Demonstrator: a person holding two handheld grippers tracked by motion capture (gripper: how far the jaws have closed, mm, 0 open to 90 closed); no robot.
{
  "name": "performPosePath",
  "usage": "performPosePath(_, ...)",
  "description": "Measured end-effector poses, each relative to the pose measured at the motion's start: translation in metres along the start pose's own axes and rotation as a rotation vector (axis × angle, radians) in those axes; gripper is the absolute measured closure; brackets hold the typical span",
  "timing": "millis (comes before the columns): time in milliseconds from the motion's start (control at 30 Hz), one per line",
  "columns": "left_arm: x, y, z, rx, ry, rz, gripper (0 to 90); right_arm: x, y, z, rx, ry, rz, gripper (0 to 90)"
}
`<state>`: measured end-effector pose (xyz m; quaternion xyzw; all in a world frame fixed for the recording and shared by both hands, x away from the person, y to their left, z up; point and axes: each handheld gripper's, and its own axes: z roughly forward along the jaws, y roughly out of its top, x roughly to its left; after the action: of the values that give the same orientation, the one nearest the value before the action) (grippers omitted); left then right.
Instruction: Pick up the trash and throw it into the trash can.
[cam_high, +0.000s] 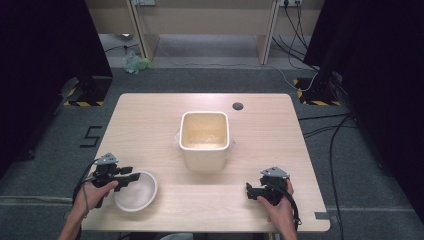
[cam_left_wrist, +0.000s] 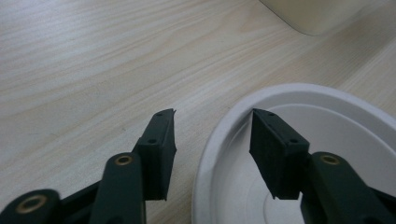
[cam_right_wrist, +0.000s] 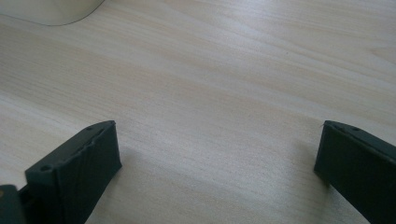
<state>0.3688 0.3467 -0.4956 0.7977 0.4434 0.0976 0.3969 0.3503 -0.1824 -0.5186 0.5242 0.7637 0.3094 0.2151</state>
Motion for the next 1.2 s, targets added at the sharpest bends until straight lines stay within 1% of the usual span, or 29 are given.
performPosePath(100, -0.001, 0.000, 0.001, 0.009, 0.004, 0.007, 57.7, 0.000, 0.000, 0.000, 0.000, 0.000, 0.000, 0.3)
performPosePath(200, -0.002, -0.001, 0.002, 0.017, 0.000, 0.015, 64.4, 0.000, 0.000, 0.000, 0.000, 0.000, 0.000, 0.3)
performPosePath(300, -0.003, 0.000, 0.000, 0.003, -0.021, 0.011, 69.3, 0.000, 0.000, 0.000, 0.000, 0.002, 0.000, 0.3)
performPosePath(367, -0.004, 0.001, -0.002, -0.013, -0.028, 0.013, 76.1, 0.000, 0.000, 0.000, 0.000, 0.002, -0.001, 0.3)
performPosePath(433, -0.005, 0.002, -0.003, -0.027, -0.038, 0.016, 78.7, 0.000, 0.000, 0.000, 0.000, 0.002, 0.001, 0.3)
performPosePath(533, -0.006, 0.002, -0.004, -0.044, -0.049, 0.013, 79.8, 0.000, 0.000, 0.000, 0.000, 0.002, 0.001, 0.3)
performPosePath(567, -0.007, 0.003, -0.006, -0.061, -0.055, 0.010, 80.4, 0.000, 0.000, 0.000, 0.000, 0.002, 0.001, 0.3)
performPosePath(667, -0.007, 0.004, -0.007, -0.075, -0.055, 0.009, 80.7, 0.000, 0.000, 0.000, 0.000, 0.002, 0.001, 0.3)
performPosePath(733, -0.007, 0.005, -0.008, -0.085, -0.063, 0.001, 81.0, 0.000, 0.000, 0.000, 0.000, 0.002, 0.001, 0.3)
performPosePath(800, -0.008, 0.005, -0.010, -0.086, -0.057, 0.004, 81.2, 0.000, 0.000, 0.000, 0.000, 0.002, -0.001, 0.3)
performPosePath(900, -0.009, 0.006, -0.011, -0.102, -0.053, 0.005, 81.3, 0.000, 0.000, 0.000, 0.000, 0.002, 0.000, 0.3)
performPosePath(1100, -0.011, 0.009, -0.014, -0.123, -0.060, 0.006, 81.7, 0.000, 0.000, 0.000, 0.000, 0.002, -0.001, 0.3)
performPosePath(1200, -0.012, 0.011, -0.019, -0.148, -0.056, 0.003, 82.0, 0.000, 0.000, 0.000, 0.000, 0.002, 0.001, 0.3)
